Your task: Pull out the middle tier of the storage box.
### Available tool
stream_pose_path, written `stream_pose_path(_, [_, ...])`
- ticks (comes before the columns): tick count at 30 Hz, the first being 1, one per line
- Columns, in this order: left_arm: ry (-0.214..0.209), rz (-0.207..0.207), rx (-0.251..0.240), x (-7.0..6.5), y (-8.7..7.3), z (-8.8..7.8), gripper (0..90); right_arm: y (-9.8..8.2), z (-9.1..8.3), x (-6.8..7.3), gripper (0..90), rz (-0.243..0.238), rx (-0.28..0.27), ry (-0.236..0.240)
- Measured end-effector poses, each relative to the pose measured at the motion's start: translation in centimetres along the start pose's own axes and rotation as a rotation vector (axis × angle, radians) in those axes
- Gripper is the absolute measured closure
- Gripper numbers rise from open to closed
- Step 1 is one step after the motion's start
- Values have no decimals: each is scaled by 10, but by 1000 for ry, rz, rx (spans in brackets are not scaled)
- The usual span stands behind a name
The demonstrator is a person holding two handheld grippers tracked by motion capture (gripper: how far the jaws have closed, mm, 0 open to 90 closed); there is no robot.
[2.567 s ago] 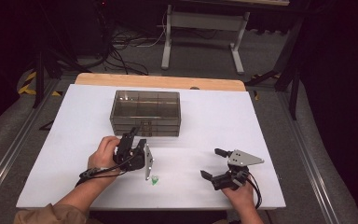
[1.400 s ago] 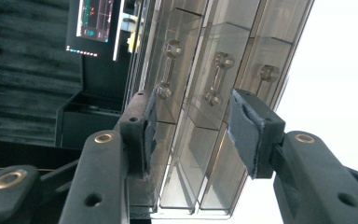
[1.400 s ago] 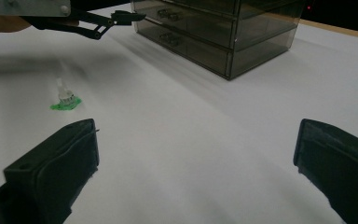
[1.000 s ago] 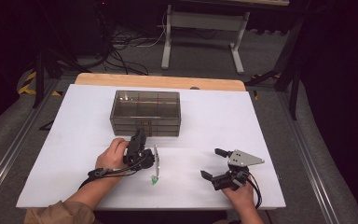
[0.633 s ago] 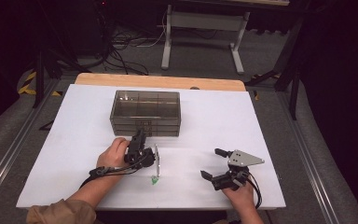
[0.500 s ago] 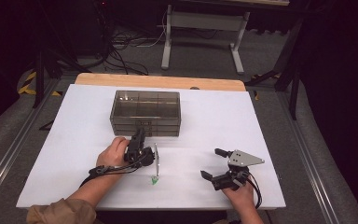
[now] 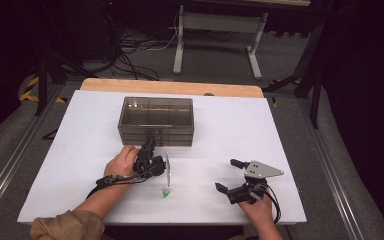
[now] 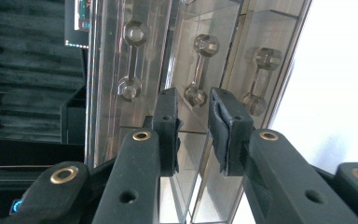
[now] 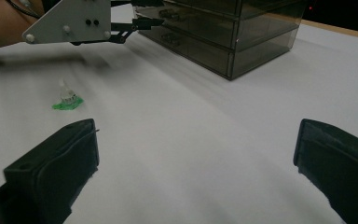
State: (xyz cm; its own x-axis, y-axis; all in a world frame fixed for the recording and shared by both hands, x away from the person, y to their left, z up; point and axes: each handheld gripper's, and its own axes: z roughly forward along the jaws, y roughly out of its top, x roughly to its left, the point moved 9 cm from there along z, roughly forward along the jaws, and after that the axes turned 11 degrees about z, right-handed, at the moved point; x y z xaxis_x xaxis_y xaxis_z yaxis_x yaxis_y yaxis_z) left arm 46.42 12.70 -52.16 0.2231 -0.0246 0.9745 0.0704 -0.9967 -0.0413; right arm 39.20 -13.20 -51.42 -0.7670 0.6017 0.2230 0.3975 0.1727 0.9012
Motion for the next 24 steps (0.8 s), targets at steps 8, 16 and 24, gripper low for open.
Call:
stream_pose_path(8, [-1, 7, -1, 0, 0, 4, 790, 0, 0, 0, 5, 0, 0, 0])
stream_pose_path(16, [8, 13, -2, -1, 1, 5, 798, 0, 0, 0, 5, -2, 0, 2])
stream_pose_path(24, [-1, 7, 4, 0, 1, 3, 804, 0, 0, 0, 5, -2, 0, 0])
